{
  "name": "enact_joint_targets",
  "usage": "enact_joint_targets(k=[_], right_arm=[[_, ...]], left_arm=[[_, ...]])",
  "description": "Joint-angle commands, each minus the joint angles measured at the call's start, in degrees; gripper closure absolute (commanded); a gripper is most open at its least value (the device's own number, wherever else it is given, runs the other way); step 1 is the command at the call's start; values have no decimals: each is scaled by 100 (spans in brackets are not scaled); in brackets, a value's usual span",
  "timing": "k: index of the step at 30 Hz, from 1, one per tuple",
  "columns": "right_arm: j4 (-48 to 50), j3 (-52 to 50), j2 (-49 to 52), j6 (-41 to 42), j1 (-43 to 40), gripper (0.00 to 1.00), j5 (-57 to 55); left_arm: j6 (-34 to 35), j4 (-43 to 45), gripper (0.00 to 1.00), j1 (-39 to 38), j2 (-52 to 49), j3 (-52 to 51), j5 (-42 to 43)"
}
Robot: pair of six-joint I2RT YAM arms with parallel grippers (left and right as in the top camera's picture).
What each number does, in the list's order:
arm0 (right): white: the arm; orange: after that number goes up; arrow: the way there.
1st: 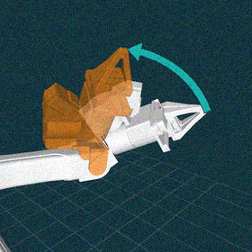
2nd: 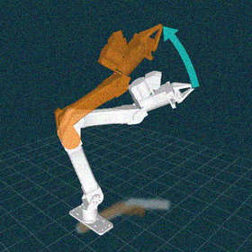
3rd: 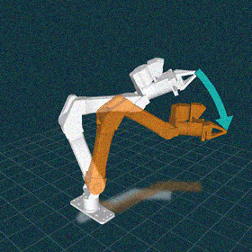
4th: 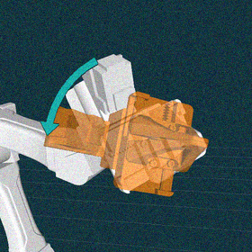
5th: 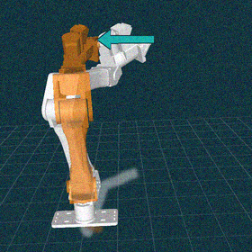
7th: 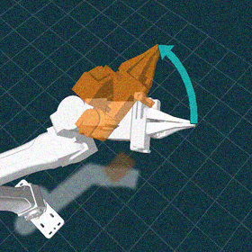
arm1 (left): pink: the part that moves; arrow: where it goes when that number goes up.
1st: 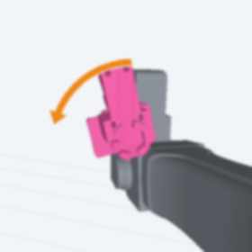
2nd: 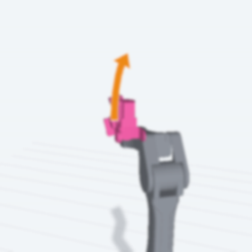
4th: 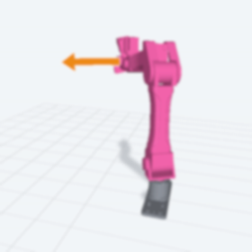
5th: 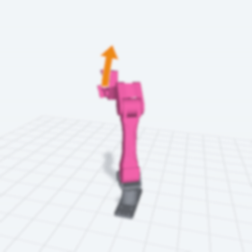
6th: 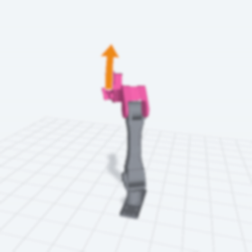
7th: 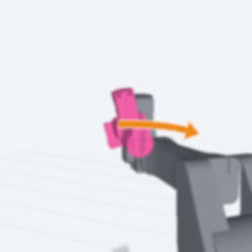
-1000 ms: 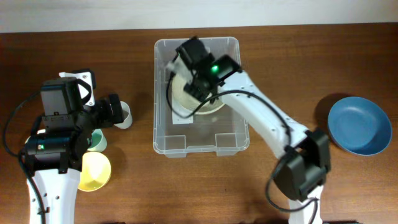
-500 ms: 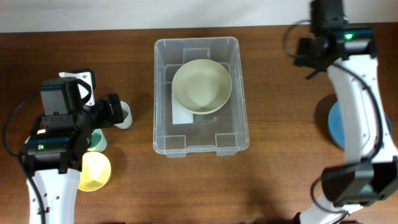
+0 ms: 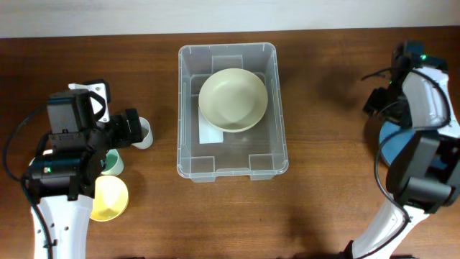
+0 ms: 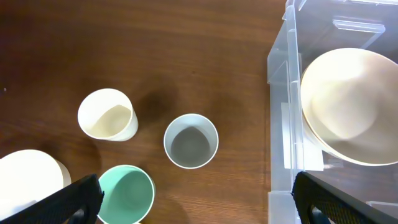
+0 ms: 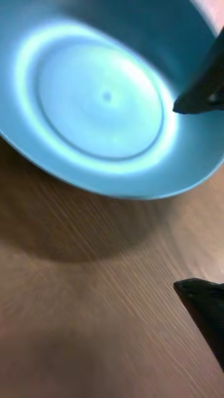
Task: Pack container
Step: 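Move the right gripper to the blue bowl and grasp its rim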
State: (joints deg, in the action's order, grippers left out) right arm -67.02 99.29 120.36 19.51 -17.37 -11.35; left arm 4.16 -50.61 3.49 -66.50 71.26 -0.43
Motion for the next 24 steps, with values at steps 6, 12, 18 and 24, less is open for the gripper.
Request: enact_joint_targets(k=[6, 12, 18, 24], right_arm=[[586, -586, 380, 81, -46, 22, -98], [763, -651, 380, 94, -144, 39, -435], [756, -651, 380, 92, -267, 67, -433], [752, -651, 380, 94, -269, 83, -431]], left_arm=[[57, -11, 1, 2, -15, 105, 66], [57, -127, 1, 2, -15, 105, 66], [57, -129, 1, 2, -15, 105, 66], [57, -131, 1, 2, -15, 105, 66]])
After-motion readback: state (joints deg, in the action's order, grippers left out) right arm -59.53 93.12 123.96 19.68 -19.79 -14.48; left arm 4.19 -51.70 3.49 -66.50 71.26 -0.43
